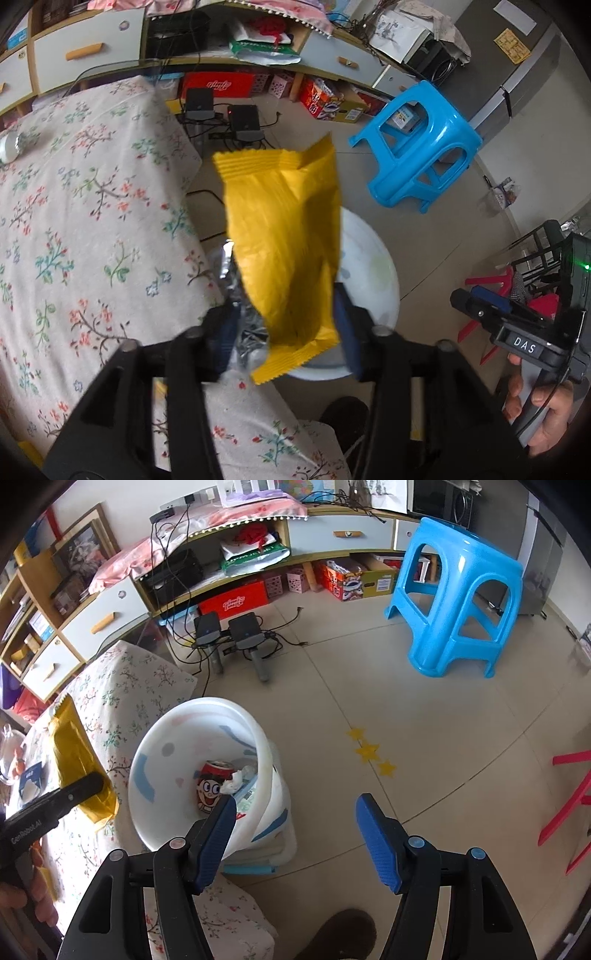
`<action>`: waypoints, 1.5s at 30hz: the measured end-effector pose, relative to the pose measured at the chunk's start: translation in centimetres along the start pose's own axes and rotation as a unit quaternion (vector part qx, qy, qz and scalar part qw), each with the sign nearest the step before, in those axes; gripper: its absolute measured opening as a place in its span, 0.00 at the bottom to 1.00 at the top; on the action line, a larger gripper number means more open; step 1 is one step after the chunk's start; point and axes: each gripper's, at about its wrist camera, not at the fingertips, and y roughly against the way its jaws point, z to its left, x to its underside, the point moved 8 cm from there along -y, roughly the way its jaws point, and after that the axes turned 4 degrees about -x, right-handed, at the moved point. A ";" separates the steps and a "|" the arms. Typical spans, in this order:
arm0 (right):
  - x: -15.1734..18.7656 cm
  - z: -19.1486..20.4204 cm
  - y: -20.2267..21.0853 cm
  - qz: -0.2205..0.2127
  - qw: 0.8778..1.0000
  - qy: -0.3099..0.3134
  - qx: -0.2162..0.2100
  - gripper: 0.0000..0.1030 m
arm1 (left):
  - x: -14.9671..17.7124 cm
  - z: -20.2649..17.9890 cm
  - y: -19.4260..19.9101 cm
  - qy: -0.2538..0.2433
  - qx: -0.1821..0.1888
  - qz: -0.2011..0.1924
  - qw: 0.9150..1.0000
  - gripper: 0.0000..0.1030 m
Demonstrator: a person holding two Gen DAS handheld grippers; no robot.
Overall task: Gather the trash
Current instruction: 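Lower the yellow wrapper into the bucket and open the left gripper, then move the left gripper to the table and grasp the white snack wrapper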
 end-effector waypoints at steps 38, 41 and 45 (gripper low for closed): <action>2.3 15.0 0.3 0.016 0.992 0.112 -0.052 0.72 | 8.9 17.9 13.3 -0.002 -0.158 0.005 0.987 0.99; 3.1 17.1 0.4 0.019 0.990 0.130 -0.060 0.73 | 10.8 19.6 13.3 0.016 -0.165 0.032 0.986 0.99; 3.9 19.3 -0.1 0.025 0.986 0.154 -0.063 0.73 | 13.3 20.9 12.8 0.038 -0.160 0.068 0.984 0.99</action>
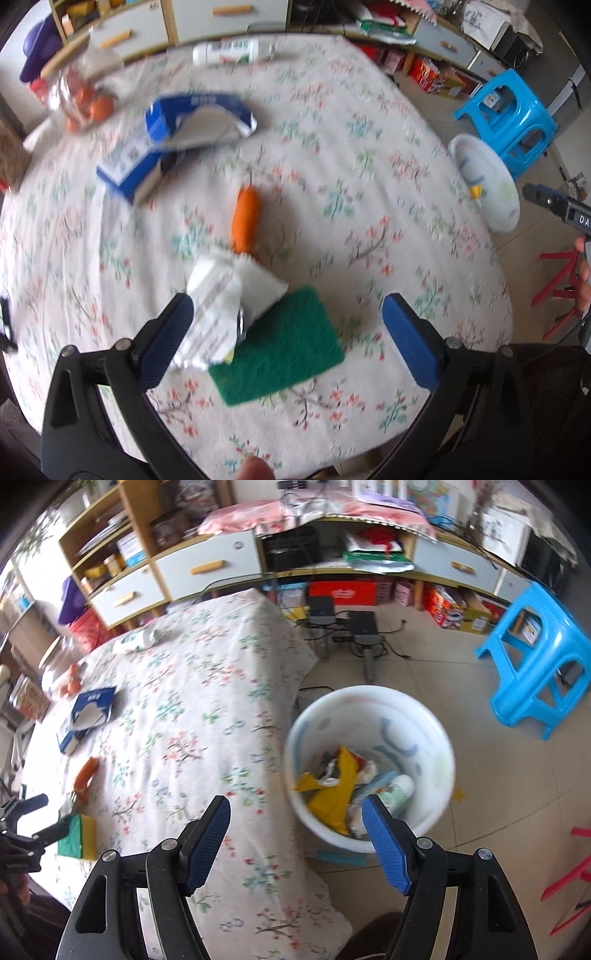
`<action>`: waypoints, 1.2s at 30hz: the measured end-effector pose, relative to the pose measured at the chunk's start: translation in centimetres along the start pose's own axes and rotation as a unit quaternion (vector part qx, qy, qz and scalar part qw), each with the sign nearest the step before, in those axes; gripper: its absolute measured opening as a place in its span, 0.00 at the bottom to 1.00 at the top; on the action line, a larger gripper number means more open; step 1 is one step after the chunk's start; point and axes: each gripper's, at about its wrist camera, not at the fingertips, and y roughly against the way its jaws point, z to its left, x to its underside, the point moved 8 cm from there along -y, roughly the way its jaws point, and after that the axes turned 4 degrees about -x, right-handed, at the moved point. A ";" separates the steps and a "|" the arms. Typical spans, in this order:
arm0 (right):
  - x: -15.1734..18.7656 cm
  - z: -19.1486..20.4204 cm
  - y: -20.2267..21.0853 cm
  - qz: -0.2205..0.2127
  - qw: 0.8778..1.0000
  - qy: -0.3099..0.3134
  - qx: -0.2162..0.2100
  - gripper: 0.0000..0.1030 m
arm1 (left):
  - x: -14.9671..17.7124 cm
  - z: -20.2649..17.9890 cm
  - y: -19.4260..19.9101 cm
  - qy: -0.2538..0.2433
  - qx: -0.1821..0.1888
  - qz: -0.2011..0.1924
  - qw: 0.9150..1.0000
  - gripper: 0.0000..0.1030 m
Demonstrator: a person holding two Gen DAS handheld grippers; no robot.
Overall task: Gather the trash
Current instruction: 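Move the left gripper to the table and grasp the white snack wrapper, then grasp the green-and-yellow sponge with the right gripper while the left holds the wrapper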
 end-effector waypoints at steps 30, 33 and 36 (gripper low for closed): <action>0.8 8.7 -2.4 0.027 0.996 0.075 -0.026 0.74 | 0.4 6.0 -2.0 0.070 0.058 0.020 0.996 0.66; 0.9 9.8 -2.4 0.027 0.996 0.083 -0.032 0.74 | 0.7 6.5 -1.6 0.092 0.076 0.016 0.993 0.58; 1.1 11.0 -2.5 0.027 0.995 0.089 -0.038 0.74 | 1.0 7.2 -0.5 0.096 0.067 -0.001 0.993 0.53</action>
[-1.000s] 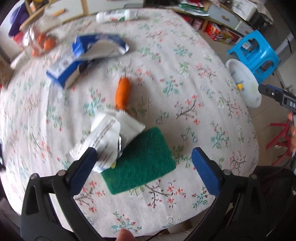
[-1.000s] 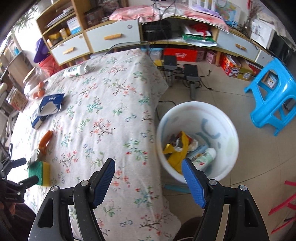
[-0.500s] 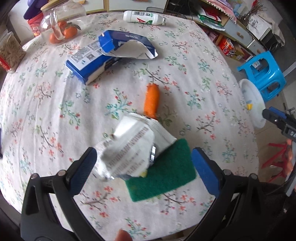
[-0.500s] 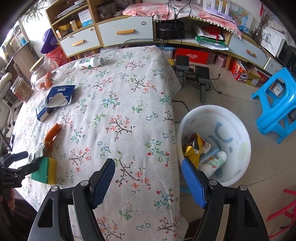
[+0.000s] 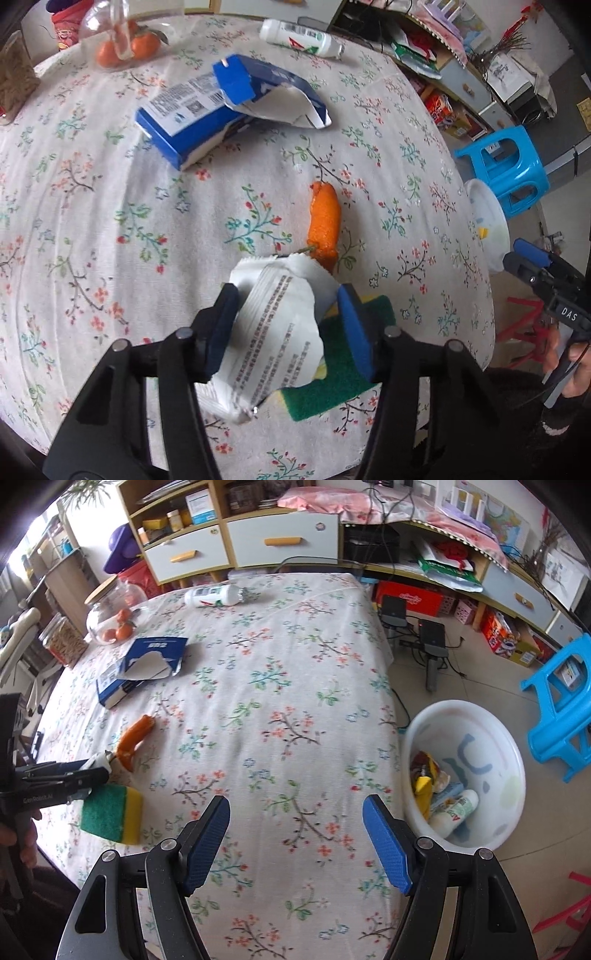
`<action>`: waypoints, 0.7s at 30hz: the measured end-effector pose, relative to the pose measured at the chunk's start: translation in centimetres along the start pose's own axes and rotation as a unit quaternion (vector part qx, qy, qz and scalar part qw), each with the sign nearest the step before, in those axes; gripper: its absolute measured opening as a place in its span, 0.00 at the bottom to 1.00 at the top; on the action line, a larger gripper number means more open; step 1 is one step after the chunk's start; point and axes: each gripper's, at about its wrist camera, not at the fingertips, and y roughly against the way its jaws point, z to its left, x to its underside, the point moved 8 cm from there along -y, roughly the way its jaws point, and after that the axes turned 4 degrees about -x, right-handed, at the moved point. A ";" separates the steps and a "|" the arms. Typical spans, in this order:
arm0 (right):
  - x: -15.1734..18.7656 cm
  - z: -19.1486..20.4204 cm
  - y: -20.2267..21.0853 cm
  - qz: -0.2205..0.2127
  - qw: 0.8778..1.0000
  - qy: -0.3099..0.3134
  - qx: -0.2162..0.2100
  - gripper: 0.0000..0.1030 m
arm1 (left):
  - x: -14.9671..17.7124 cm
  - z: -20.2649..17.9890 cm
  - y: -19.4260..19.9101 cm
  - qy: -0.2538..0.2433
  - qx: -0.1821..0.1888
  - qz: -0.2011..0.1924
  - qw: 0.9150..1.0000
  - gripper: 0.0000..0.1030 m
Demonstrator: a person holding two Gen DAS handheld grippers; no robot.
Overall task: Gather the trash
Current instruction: 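Grasp the green-and-yellow sponge with the right gripper while the left holds the wrapper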
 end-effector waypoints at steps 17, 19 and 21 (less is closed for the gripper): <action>0.6 11.2 -3.4 0.027 0.996 0.078 -0.046 0.74 | 2.4 5.4 2.9 0.055 0.010 -0.028 0.998 0.77; 0.7 11.9 -3.9 0.031 0.995 0.085 -0.044 0.74 | 2.5 5.6 3.3 0.060 0.024 -0.028 0.997 0.77; 0.7 11.9 -4.3 0.034 0.995 0.087 -0.040 0.74 | 2.4 5.8 3.3 0.064 0.030 -0.030 0.997 0.77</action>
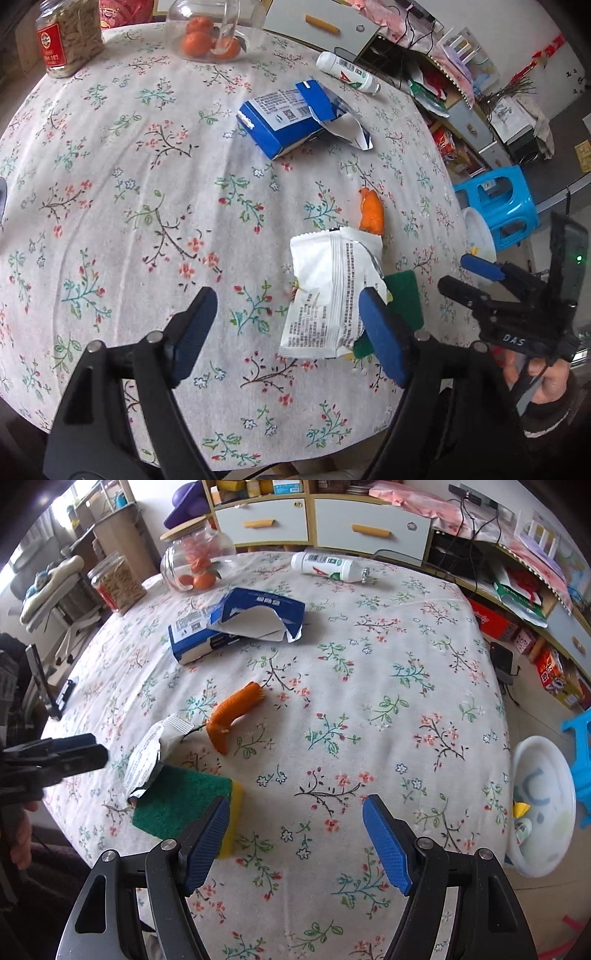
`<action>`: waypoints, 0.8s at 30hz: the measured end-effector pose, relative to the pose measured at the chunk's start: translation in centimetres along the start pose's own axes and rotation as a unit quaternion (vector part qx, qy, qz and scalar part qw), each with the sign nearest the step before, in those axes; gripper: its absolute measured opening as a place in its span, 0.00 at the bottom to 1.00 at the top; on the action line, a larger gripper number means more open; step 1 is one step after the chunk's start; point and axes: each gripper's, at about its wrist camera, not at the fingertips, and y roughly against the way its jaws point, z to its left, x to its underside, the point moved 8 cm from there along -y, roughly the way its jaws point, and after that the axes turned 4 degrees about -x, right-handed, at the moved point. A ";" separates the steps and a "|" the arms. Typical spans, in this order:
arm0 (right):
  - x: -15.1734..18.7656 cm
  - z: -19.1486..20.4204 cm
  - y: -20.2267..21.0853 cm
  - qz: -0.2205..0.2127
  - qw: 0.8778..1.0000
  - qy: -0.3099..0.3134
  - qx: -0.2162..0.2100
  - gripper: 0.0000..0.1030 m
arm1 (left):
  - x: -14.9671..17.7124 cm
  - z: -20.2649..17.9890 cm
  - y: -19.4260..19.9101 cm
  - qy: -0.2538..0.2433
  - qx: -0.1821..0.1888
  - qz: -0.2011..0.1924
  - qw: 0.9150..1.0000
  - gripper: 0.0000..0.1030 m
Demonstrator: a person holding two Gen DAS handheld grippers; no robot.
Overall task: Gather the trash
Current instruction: 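Grasp the green-and-yellow sponge with the right gripper while the left holds the wrapper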
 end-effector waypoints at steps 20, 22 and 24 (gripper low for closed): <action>0.7 -1.8 -0.3 0.006 1.000 -0.029 0.011 0.74 | 0.0 -4.5 -0.9 -0.048 0.018 -0.019 0.999 0.16; 0.6 -1.2 -0.2 0.003 1.000 -0.026 0.005 0.74 | -0.1 -3.9 -0.2 -0.049 0.010 -0.029 0.998 0.16; 0.5 -0.2 -0.2 0.002 1.000 -0.018 -0.003 0.74 | 0.1 -3.0 0.1 -0.045 -0.004 -0.029 0.999 0.16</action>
